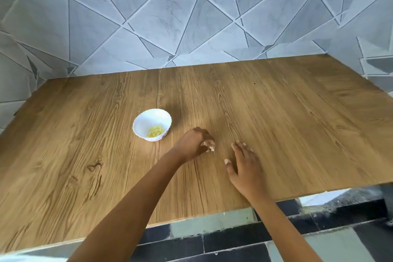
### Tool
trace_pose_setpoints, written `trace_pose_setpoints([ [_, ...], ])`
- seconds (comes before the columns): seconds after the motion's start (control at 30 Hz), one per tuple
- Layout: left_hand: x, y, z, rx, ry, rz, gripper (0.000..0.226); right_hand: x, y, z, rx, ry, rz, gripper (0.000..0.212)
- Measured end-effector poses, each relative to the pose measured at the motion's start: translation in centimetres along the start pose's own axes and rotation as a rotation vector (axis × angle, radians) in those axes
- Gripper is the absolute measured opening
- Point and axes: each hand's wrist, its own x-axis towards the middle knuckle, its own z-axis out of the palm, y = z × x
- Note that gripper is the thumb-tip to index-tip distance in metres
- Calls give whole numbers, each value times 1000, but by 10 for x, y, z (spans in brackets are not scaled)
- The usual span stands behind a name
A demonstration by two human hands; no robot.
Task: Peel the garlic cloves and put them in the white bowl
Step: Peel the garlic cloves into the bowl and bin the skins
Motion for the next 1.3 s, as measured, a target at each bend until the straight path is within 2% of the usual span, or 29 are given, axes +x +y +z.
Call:
trace_pose_setpoints([
  [0.1,2,-1,3,-53,57,-30,14,3,-2,-4,177,24,16,50],
  [0.2,4,1,4,-309,166,-196,11,12,-11,-12,537,32,70,41],
  [0.33,4,11,-3,-697,201,-428,9,35,-34,-26,1200,-108,355,31],
  [0.4,4,13,-8,-850,204,-492,10,45,-40,-28,1341,-109,423,28],
  [0.57,0,14,-12,-975,217,-553,20,56,-43,-26,1452,-120,491,18],
  [0.63,-1,15,-13,-996,230,-575,19,59,-44,-24,1484,-144,520,10],
  [0.73,-2,16,-10,-1032,237,-617,18,60,-42,-22,1524,-193,560,10],
  [0.93,-1,14,-1,-927,287,-686,10,62,-41,-15,1460,-203,555,10],
  [1.1,-1,12,-1,-873,264,-657,21,65,-41,-16,1500,-262,603,2],
  [1.3,-1,14,5,-775,331,-703,17,68,-43,-12,1495,-243,683,1],
])
